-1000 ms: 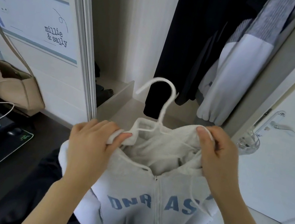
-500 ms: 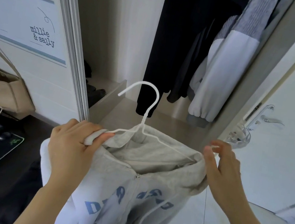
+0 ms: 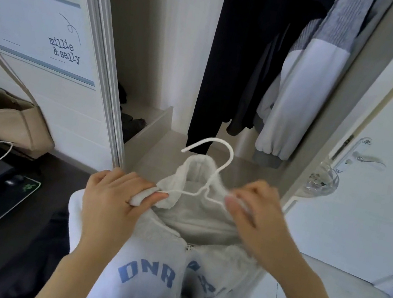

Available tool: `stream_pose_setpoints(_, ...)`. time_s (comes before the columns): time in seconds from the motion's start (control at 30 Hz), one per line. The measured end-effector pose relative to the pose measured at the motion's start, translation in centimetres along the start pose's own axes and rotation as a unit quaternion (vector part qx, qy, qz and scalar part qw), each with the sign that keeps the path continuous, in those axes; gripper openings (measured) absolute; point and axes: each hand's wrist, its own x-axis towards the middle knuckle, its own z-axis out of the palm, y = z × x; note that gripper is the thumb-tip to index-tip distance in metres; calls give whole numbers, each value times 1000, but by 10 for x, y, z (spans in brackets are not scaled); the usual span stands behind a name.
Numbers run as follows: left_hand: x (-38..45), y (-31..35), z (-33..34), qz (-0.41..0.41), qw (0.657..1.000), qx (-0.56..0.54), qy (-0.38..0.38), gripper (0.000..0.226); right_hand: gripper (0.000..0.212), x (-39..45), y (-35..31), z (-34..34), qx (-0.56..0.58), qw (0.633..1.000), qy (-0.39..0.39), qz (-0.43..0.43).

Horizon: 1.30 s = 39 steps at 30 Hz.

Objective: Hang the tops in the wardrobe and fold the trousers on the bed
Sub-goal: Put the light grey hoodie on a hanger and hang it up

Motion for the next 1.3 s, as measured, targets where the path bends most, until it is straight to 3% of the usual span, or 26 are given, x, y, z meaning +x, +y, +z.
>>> stream_pose_setpoints(0.07, 0, -5, -4, -14, 1000, -17, -4, 52, 79, -7, 4, 2, 49, 990, -121, 43)
stream_pose_setpoints(0.13, 1, -14, -10, -27, 999, -45, -8, 50, 86, -16, 14, -1, 124, 977, -150, 88)
stream_pose_setpoints(0.37, 19, -19, -14, -61, 991, -117, -30, 45, 34, -27, 5, -15, 161, 983, -5, 83)
stream_pose_setpoints(0.5, 52, -23, -12, -124, 976, -175, -41, 29, 38, -10, -19, -40, 159, 982, 56, 91)
stream_pose_setpoints(0.6, 81, -35, 0, -183, 969, -151, -66, 69, 46, 16, -37, -55, 183, 972, 74, 126)
stream_pose_setpoints(0.67, 103, -41, 3, -205, 960, -168, -88, 81, 50, 38, -52, -66, 224, 956, 72, 175)
stream_pose_setpoints(0.77, 131, -40, 0, -174, 954, -216, -113, 81, 51, 75, -79, -87, 304, 922, 50, 236)
stream_pose_setpoints(0.87, 156, -30, -15, -147, 944, -260, -138, 85, 61, 116, -107, -102, 310, 913, 38, 262)
stream_pose_setpoints(0.93, 166, -22, -29, -133, 927, -305, -175, 82, 68, 144, -130, -105, 321, 910, 36, 259)
stream_pose_setpoints(1.07, 181, -3, -55, -91, 895, -358, -250, 83, 59, 195, -188, -106, 356, 908, 76, 209)
stream_pose_setpoints(1.2, 201, 3, -66, -90, 901, -373, -203, 116, 68, 241, -238, -110, 389, 894, 126, 182)
stream_pose_setpoints(1.3, 215, 0, -63, -86, 905, -380, -173, 124, 48, 264, -265, -118, 399, 885, 171, 170)
